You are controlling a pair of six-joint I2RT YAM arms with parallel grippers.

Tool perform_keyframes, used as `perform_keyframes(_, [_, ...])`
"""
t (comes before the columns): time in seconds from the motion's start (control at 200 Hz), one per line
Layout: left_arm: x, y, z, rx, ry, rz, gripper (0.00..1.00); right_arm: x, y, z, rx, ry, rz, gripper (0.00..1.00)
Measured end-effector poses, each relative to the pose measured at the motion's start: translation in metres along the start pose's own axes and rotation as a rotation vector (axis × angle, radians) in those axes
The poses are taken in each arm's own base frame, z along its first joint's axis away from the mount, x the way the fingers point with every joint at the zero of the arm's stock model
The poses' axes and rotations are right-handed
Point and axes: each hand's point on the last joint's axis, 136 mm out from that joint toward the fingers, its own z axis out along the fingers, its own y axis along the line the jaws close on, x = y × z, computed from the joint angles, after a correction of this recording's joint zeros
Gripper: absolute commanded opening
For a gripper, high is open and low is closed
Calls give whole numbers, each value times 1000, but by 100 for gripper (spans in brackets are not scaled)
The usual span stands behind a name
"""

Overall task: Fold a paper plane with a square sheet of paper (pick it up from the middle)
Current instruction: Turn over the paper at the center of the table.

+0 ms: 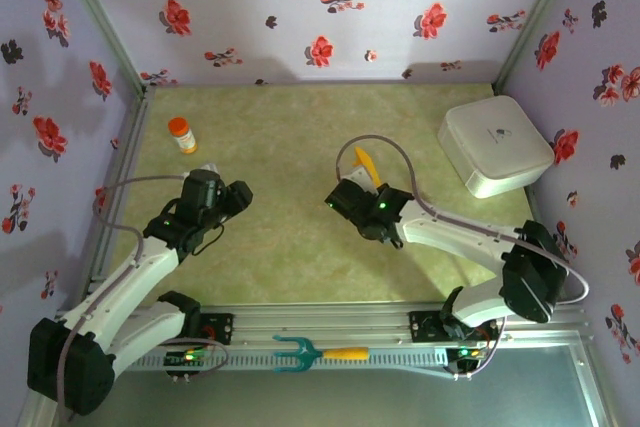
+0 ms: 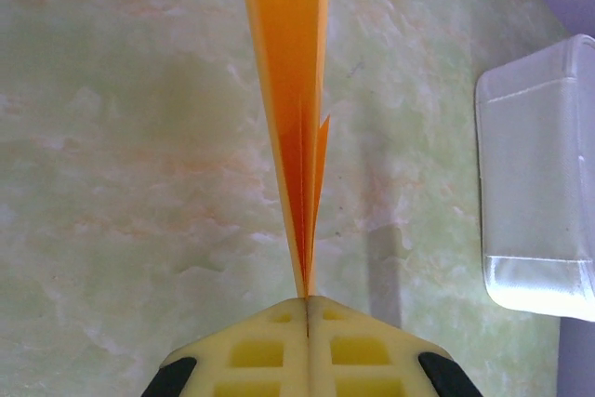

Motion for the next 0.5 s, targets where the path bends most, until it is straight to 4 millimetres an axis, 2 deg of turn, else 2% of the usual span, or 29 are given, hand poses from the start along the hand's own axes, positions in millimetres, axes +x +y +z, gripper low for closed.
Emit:
perform_keyframes(0.22, [2, -2, 0, 12, 12, -1, 58, 7, 32, 14, -55, 40, -67, 4])
perform_keyframes(0.5, [8, -6, 4, 35, 49, 0, 58, 27, 89, 31, -152, 119, -196, 9])
